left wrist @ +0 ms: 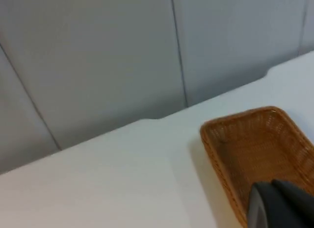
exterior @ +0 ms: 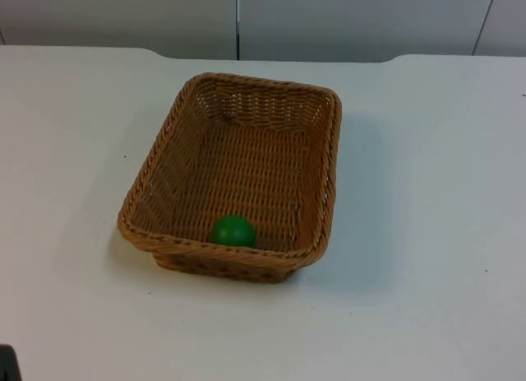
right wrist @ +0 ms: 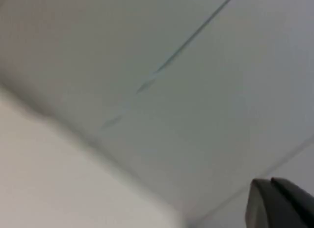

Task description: Pick up the basket with the left hand and place the ball into the basket with the right hand.

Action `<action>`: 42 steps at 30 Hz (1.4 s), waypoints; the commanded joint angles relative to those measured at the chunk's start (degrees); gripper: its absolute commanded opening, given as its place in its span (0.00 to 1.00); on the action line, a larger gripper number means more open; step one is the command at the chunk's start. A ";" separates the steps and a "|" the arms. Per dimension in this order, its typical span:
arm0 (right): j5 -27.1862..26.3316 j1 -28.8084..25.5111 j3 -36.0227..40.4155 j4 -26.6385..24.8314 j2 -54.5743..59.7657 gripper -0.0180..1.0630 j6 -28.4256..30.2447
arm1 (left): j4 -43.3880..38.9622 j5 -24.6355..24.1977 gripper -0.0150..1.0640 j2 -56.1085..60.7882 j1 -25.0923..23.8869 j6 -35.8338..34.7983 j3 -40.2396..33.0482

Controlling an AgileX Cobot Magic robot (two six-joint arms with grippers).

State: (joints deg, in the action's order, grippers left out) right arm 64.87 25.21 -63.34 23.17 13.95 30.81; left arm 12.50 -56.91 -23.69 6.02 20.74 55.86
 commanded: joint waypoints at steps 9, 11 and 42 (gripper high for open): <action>3.22 -0.15 17.57 -37.77 -0.49 0.01 -11.10 | 4.24 -4.72 0.01 11.18 0.17 -0.30 -13.20; 2.98 -0.15 21.35 -37.13 -0.58 0.01 -12.88 | 3.62 -4.32 0.01 14.37 0.17 -0.30 -15.95; 2.01 -0.02 31.98 -30.57 -13.95 0.01 -20.33 | -7.13 -9.36 0.01 23.69 0.41 -7.81 -22.38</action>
State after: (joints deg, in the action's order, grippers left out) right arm 67.66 25.21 -31.61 -7.74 0.19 10.70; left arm 5.18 -66.32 -0.24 6.02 13.35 34.44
